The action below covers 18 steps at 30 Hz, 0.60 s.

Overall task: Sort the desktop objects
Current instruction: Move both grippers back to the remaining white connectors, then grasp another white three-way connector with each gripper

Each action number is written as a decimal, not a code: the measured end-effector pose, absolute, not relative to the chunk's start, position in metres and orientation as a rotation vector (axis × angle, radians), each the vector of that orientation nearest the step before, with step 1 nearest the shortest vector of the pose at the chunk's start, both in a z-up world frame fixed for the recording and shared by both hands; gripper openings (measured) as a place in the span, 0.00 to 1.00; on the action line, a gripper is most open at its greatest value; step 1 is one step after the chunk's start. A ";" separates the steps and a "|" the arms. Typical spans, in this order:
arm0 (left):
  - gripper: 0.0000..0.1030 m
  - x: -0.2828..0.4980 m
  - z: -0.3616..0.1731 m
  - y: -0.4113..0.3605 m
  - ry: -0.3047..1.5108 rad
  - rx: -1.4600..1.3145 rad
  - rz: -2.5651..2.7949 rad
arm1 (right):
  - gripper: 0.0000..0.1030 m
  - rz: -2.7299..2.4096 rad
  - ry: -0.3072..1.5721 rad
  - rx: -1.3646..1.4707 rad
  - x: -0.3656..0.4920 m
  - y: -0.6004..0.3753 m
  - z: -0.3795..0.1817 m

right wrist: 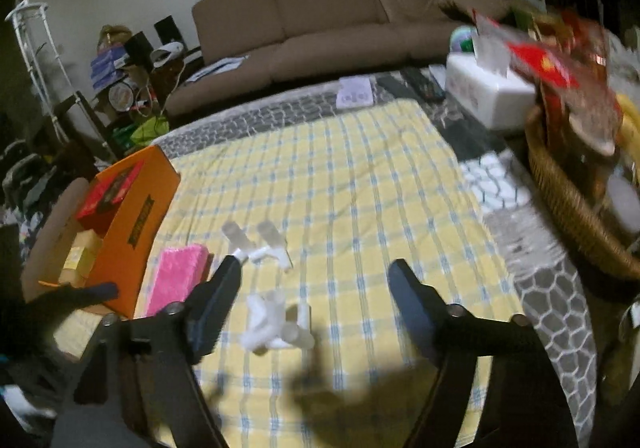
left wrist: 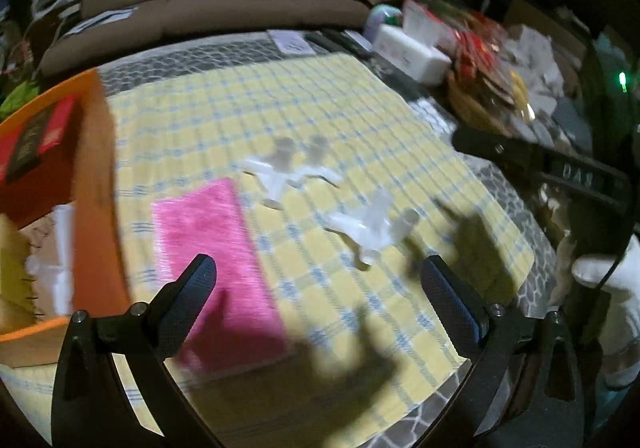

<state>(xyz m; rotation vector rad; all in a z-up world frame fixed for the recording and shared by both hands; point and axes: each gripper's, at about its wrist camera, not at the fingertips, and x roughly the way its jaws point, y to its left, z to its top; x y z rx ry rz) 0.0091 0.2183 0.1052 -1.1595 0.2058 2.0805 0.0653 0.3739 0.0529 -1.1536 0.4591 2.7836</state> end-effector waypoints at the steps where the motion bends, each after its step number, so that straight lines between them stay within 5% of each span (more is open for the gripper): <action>1: 0.91 0.013 0.100 0.226 0.218 -1.163 2.070 | 0.73 2.782 0.478 -1.171 0.066 0.376 0.050; 12: 0.64 0.018 0.059 0.276 0.282 -1.211 2.037 | 0.50 2.749 0.595 -1.408 0.057 0.378 0.013; 18: 0.54 0.010 0.043 0.279 0.248 -1.245 2.031 | 0.49 2.762 0.585 -1.502 0.055 0.372 0.003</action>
